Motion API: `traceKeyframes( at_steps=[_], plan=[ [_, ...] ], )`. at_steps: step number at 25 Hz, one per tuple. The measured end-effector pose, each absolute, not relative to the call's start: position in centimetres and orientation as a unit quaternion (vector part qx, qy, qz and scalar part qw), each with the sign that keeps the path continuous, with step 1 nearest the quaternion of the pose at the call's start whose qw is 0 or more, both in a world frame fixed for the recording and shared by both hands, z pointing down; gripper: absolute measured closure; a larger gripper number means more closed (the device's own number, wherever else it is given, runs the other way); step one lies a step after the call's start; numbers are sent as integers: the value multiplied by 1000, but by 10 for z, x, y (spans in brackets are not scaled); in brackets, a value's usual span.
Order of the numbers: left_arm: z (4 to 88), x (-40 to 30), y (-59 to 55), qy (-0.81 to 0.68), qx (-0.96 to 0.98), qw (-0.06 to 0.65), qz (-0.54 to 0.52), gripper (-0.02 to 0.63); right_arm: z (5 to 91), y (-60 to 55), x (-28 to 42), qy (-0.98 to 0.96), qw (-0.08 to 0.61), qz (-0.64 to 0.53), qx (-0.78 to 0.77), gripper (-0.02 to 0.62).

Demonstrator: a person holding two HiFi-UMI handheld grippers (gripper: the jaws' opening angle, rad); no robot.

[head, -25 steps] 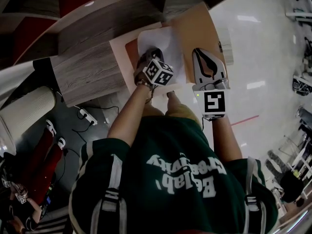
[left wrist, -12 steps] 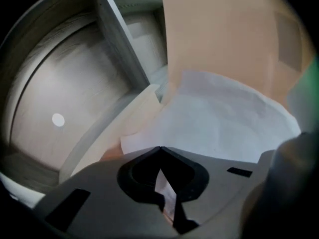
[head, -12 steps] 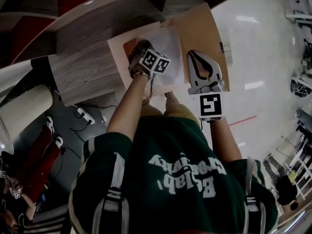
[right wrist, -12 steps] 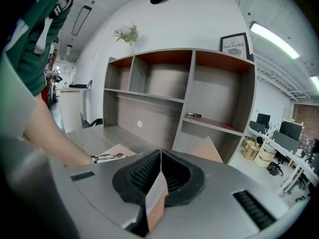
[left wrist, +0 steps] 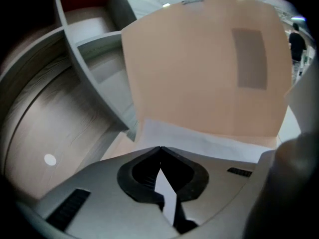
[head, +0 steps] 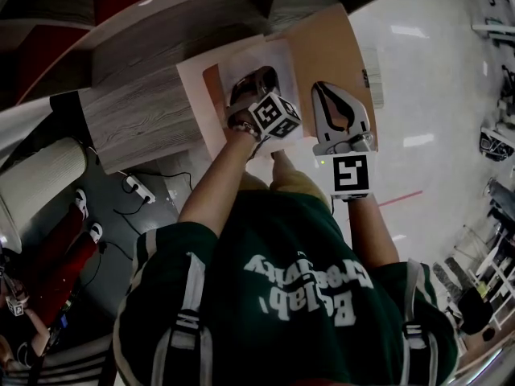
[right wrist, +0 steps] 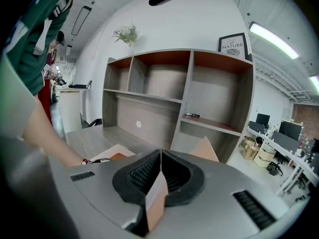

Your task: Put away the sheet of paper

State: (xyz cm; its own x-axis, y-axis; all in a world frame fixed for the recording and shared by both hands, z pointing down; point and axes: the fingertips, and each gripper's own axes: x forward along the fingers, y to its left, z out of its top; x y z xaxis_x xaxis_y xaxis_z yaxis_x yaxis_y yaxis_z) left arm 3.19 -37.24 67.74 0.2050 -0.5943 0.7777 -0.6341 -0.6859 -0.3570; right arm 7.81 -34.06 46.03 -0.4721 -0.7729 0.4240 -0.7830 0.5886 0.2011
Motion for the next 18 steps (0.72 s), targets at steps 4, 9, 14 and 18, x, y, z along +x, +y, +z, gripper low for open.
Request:
traceKeyframes(
  at_steps=[4, 9, 14, 18],
  plan=[
    [706, 53, -353, -346, 787, 29, 510, 588, 462, -341, 81, -857, 246, 8, 453, 560],
    [724, 39, -342, -334, 772, 27, 540, 588, 458, -338, 86, -857, 241, 10, 456, 560],
    [720, 11, -339, -348, 754, 35, 556, 588, 462, -336, 80, -861, 242, 14, 448, 560],
    [723, -5, -334, -341, 754, 34, 561, 588, 465, -335, 65, -868, 238, 15, 435, 560]
  ],
)
